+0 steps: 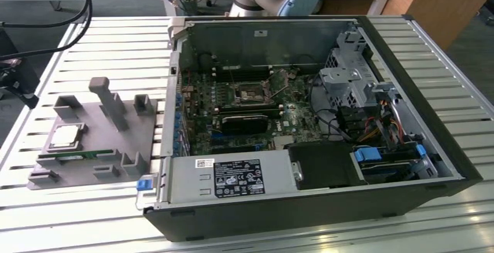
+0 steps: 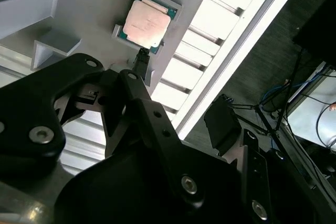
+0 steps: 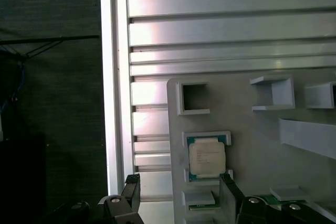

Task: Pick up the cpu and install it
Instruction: 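Pick up the cpu and move it towards the insertion slot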

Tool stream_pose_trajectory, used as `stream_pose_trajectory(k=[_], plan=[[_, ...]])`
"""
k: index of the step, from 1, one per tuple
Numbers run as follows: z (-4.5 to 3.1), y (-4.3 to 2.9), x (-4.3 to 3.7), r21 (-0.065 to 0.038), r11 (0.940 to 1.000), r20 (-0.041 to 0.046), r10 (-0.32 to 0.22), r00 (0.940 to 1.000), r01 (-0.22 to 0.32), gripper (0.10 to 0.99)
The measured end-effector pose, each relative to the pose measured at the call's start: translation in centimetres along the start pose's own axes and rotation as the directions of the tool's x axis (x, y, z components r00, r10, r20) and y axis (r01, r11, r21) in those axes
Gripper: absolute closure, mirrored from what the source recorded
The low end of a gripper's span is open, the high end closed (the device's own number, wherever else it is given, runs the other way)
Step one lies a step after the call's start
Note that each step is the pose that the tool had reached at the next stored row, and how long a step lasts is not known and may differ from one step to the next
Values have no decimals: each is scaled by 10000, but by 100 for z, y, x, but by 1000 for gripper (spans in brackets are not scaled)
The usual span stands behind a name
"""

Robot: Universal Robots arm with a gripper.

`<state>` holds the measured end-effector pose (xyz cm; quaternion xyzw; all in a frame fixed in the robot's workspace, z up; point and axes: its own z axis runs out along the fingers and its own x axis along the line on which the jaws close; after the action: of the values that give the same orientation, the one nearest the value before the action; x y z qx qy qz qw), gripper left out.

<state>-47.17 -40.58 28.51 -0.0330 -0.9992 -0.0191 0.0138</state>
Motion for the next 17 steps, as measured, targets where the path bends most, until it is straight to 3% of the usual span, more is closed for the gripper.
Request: stream_pose_trajectory(k=[17], plan=[[124,-11,-24,-9,10000,-18,-2,10000,2,380]])
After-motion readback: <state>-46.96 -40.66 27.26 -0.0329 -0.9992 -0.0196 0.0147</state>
